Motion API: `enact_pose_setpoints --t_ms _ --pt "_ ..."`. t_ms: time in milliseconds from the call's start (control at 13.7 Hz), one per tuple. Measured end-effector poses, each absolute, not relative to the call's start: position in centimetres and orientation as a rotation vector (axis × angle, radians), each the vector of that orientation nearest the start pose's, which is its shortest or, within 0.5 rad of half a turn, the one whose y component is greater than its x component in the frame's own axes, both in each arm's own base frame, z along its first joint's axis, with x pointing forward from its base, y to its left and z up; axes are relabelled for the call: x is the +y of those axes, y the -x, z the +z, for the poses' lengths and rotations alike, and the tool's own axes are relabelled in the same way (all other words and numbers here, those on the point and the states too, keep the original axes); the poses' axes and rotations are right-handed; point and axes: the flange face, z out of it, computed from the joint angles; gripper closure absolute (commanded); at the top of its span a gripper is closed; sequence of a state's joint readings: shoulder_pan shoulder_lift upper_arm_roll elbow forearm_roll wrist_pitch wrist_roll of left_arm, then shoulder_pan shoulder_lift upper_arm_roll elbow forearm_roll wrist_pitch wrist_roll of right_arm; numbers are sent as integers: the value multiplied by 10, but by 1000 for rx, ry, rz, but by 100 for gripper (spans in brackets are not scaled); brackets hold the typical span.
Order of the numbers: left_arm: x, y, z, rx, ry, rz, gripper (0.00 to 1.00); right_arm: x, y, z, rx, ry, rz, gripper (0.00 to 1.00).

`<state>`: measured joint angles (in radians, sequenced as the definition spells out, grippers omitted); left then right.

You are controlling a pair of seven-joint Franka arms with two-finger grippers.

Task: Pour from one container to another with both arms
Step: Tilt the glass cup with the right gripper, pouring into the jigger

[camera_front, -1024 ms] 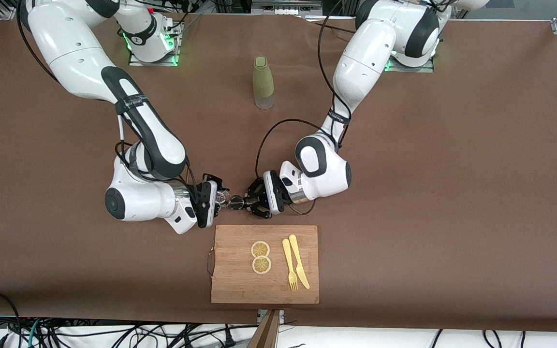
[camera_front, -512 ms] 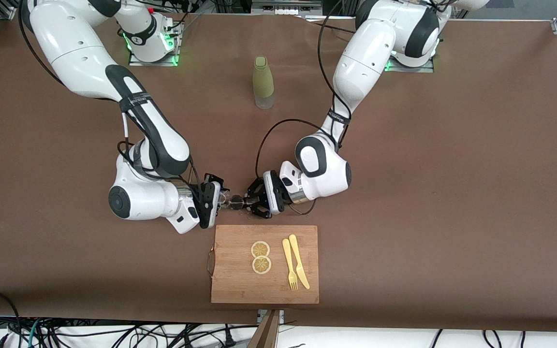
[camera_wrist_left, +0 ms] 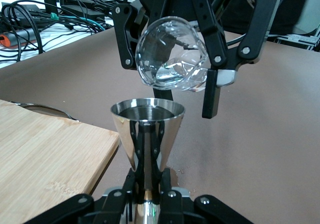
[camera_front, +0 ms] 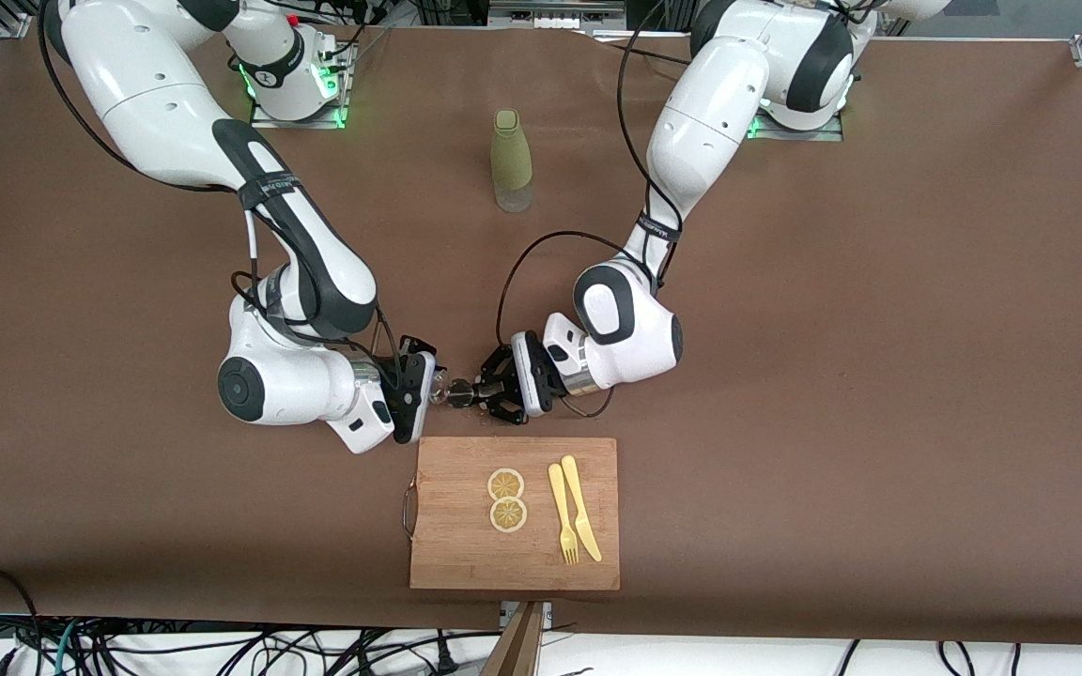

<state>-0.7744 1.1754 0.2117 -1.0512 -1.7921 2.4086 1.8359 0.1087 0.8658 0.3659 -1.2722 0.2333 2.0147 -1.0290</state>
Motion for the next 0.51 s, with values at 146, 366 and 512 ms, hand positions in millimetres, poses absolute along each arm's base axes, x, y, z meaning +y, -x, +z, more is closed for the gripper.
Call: enact_pose_setpoints --t_ms 146,366,512 --pt "-479 -629 135 -1247 -1794 949 100 289 -683 255 -1587 2143 -74 58" --pt "-479 -629 135 -1247 -1794 949 100 293 -680 255 -1591 2151 -45 59" --pt "-479 -629 135 -1248 -1793 948 100 299 -680 260 -1610 2170 -33 59"
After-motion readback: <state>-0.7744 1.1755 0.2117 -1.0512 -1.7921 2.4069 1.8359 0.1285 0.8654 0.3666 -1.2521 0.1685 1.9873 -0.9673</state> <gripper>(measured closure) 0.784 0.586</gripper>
